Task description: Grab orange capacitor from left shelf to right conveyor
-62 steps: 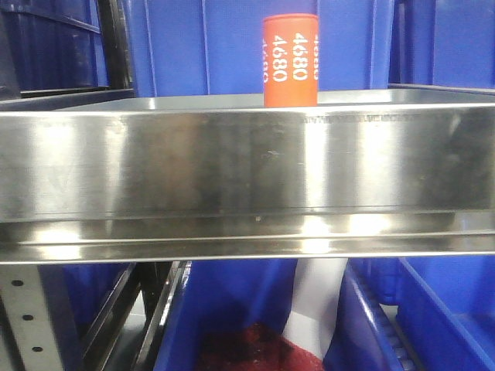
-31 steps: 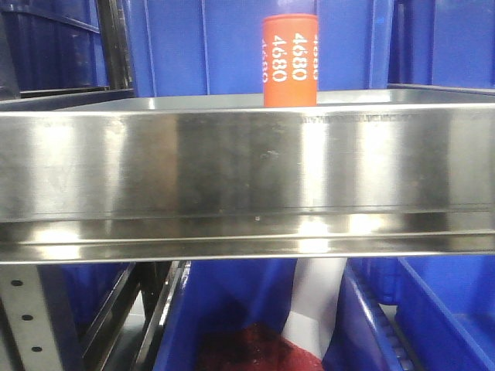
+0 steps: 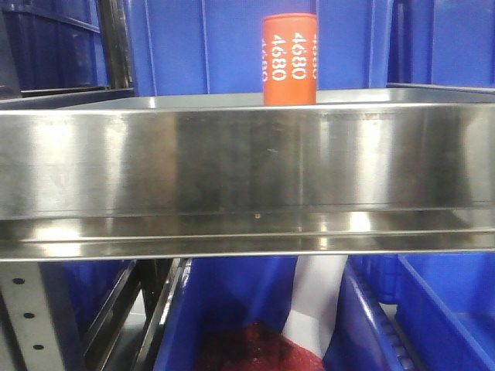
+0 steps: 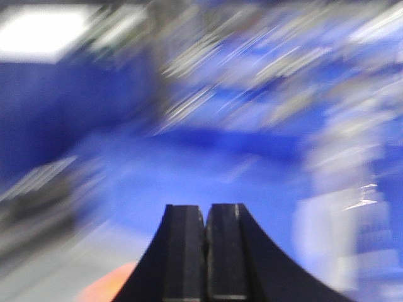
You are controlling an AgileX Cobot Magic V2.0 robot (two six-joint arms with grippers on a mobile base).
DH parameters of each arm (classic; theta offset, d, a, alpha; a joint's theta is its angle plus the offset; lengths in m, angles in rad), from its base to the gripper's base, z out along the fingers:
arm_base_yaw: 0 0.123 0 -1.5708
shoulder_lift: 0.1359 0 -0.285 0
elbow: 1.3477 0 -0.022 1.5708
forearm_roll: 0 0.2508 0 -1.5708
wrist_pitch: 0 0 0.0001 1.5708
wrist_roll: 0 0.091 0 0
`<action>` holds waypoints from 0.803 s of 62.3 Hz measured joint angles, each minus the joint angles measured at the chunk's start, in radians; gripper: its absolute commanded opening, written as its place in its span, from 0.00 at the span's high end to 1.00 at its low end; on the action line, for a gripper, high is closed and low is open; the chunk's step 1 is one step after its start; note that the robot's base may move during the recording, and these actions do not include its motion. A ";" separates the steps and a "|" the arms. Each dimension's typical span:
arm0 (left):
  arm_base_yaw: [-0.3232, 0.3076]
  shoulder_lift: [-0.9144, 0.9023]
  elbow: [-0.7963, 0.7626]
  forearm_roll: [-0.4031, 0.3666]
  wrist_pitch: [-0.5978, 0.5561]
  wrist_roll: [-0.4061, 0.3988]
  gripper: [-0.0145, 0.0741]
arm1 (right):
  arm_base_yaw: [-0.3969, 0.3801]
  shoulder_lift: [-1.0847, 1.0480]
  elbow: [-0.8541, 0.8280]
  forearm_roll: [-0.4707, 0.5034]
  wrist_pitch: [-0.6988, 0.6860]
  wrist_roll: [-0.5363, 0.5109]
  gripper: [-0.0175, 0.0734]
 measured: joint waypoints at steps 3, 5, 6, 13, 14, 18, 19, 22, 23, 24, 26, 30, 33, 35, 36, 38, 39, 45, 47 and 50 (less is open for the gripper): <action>0.000 0.000 0.000 0.000 0.000 0.000 0.95 | 0.039 0.041 0.000 -0.002 -0.033 0.000 0.75; 0.000 0.000 0.000 0.000 0.000 0.000 0.95 | 0.065 0.066 0.000 -0.004 -0.060 0.000 0.75; 0.000 0.000 0.000 0.000 0.000 0.000 0.95 | 0.071 0.081 0.000 -0.004 -0.076 0.000 0.75; 0.000 0.000 0.000 0.000 0.000 0.000 0.95 | 0.091 0.149 -0.001 -0.007 -0.106 0.003 0.75; 0.000 0.000 0.000 0.000 0.000 0.000 0.95 | 0.092 0.157 -0.001 -0.007 -0.102 0.005 0.75; 0.000 0.000 0.000 0.000 0.000 0.000 0.95 | 0.092 0.191 -0.001 -0.008 -0.059 0.020 0.71; 0.000 0.000 0.000 0.000 0.000 0.000 0.95 | 0.092 0.197 -0.001 -0.008 -0.042 0.025 0.69; 0.000 0.000 0.000 0.000 0.000 0.000 0.95 | 0.092 0.216 -0.001 -0.008 -0.006 0.049 0.57; 0.000 0.000 0.000 0.000 0.000 0.000 0.95 | 0.092 0.221 -0.001 -0.008 0.001 0.055 0.53; 0.000 0.000 0.000 0.000 0.000 0.000 0.95 | 0.092 0.228 -0.001 -0.008 0.009 0.066 0.47; 0.000 0.000 0.000 0.000 0.000 0.000 0.95 | 0.092 0.240 -0.001 -0.008 0.019 0.082 0.28; 0.000 0.000 0.000 0.000 0.000 0.000 0.95 | 0.092 0.256 -0.001 -0.008 0.016 0.118 0.10; 0.000 0.000 0.000 0.000 0.000 0.000 0.95 | 0.092 0.266 -0.001 -0.008 0.004 0.134 0.12; 0.000 0.000 0.000 0.000 0.000 0.000 0.95 | 0.093 0.274 -0.001 -0.008 -0.009 0.140 0.12; 0.000 0.000 0.000 0.000 0.000 0.000 0.95 | 0.093 0.278 -0.001 -0.008 -0.018 0.143 0.12; 0.000 0.000 0.000 0.000 0.000 0.000 0.95 | 0.093 0.287 -0.001 -0.008 -0.030 0.148 0.12; 0.000 0.000 0.000 0.000 0.000 0.000 0.95 | 0.094 0.290 -0.001 -0.008 -0.035 0.148 0.12; 0.000 0.000 0.000 0.000 0.000 0.000 0.95 | 0.101 0.307 -0.001 -0.008 -0.052 0.155 0.12; 0.000 0.000 0.000 0.000 0.000 0.000 0.95 | 0.103 0.316 -0.001 -0.008 -0.052 0.157 0.12; 0.000 0.000 0.000 0.000 0.000 0.000 0.95 | 0.103 0.329 -0.002 -0.008 -0.052 0.156 0.12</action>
